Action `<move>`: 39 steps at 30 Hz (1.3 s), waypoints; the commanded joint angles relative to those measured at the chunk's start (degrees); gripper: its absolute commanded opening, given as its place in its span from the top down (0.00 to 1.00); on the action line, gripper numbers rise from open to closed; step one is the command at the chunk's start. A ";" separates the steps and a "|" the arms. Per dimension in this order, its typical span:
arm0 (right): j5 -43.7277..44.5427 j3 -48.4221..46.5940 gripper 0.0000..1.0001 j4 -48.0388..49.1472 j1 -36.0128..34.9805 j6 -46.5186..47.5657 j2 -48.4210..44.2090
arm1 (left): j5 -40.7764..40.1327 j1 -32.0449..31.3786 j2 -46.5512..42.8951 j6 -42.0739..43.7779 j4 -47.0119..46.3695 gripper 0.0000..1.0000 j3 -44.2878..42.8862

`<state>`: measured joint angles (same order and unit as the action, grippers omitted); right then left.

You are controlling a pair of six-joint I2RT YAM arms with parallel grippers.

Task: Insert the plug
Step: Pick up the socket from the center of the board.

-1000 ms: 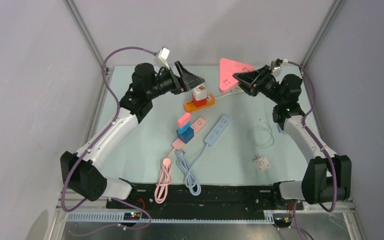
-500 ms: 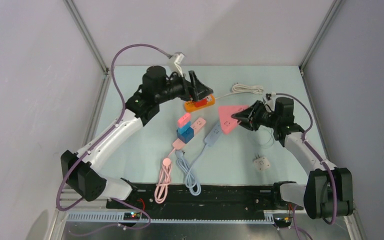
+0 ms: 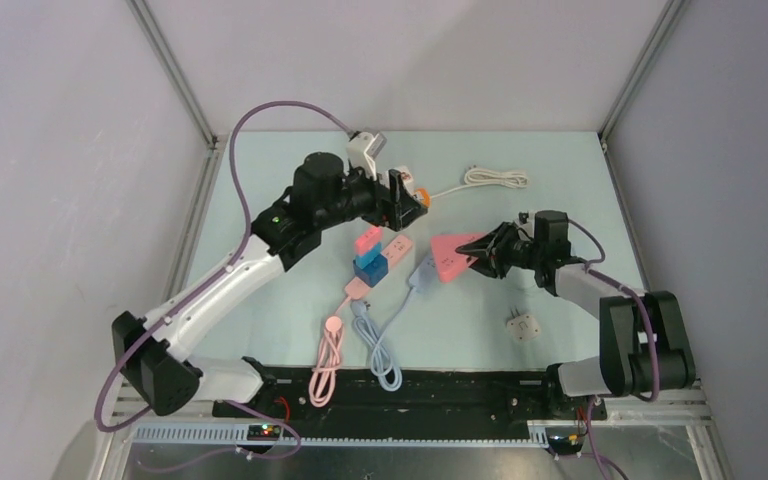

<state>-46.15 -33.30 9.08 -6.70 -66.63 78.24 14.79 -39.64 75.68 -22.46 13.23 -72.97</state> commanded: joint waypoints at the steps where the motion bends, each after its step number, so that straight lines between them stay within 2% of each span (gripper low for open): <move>1: -3.97 -0.23 1.00 7.62 -0.08 -2.78 2.64 | -1.86 -0.62 -5.10 3.52 -0.39 0.15 2.11; 8: -6.33 -0.15 1.00 7.18 1.39 1.71 5.14 | -3.46 -0.77 -7.43 5.17 -0.45 0.14 5.37; 19: -6.84 -0.01 1.00 4.26 7.65 6.05 3.72 | -1.26 -1.00 -2.79 4.38 -0.49 0.14 2.23; 21: -7.76 -0.01 1.00 5.73 8.62 5.79 5.24 | -1.82 -1.67 -1.30 4.43 -0.57 0.14 0.83; 26: -11.83 -0.16 1.00 18.17 9.67 0.62 11.43 | -4.10 -2.77 2.35 4.03 -0.49 0.14 -2.16; 39: -11.10 -1.81 1.00 20.07 9.60 -0.45 12.58 | -6.41 -4.84 8.37 -2.25 -0.81 0.14 -4.77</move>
<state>-55.59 -33.04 25.65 2.81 -66.04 92.09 10.52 -44.03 82.96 -21.56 14.15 -75.92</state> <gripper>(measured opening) 0.385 0.859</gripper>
